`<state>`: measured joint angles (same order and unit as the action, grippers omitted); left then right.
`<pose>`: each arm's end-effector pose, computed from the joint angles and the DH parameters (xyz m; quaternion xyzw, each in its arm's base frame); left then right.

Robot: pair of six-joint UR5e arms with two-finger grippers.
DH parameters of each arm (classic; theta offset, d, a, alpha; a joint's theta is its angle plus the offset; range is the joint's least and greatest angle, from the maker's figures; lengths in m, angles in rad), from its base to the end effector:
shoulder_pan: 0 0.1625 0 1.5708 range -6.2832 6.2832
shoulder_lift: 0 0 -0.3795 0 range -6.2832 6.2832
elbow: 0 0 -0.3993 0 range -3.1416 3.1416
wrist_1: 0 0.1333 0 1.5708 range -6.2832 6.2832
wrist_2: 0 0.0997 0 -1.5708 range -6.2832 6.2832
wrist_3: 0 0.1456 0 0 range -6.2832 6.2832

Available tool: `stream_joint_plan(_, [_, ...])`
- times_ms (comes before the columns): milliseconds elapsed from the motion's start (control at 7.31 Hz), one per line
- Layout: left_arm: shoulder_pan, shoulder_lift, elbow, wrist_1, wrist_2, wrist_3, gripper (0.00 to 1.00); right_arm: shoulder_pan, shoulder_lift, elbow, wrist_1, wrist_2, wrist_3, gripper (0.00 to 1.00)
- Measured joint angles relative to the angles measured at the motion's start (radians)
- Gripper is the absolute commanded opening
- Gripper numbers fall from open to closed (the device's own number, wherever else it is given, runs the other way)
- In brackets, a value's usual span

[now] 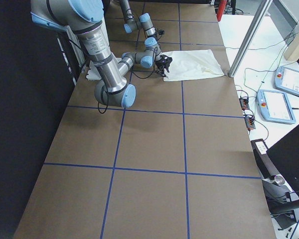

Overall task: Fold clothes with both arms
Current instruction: 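Align both grippers on the near corners and grasp the shirt edge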

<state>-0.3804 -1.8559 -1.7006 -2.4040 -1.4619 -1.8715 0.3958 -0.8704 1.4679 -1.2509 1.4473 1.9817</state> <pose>0.5398 -0.3765 0.3171 0.0674 0.5812 -0.3006 0.7532 -0.6338 -0.4287 0.2367 0.0520 -0.4423 0.3764 0.8124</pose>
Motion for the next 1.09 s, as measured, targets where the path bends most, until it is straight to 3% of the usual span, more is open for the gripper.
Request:
stream_joint_plan(137, [0.000,-0.001,0.000,0.000,0.000,0.000,0.00,0.000,0.000,-0.003,0.000,-0.003,-0.002,0.35])
stream_joint_plan(274, [0.000,-0.002,0.000,0.000,0.000,0.000,0.00,0.000,0.001,-0.005,-0.001,-0.003,-0.003,0.00])
stream_joint_plan(1094, [-0.001,-0.003,-0.018,0.002,-0.005,0.010,0.00,0.013,0.004,0.001,0.001,-0.002,0.003,0.00])
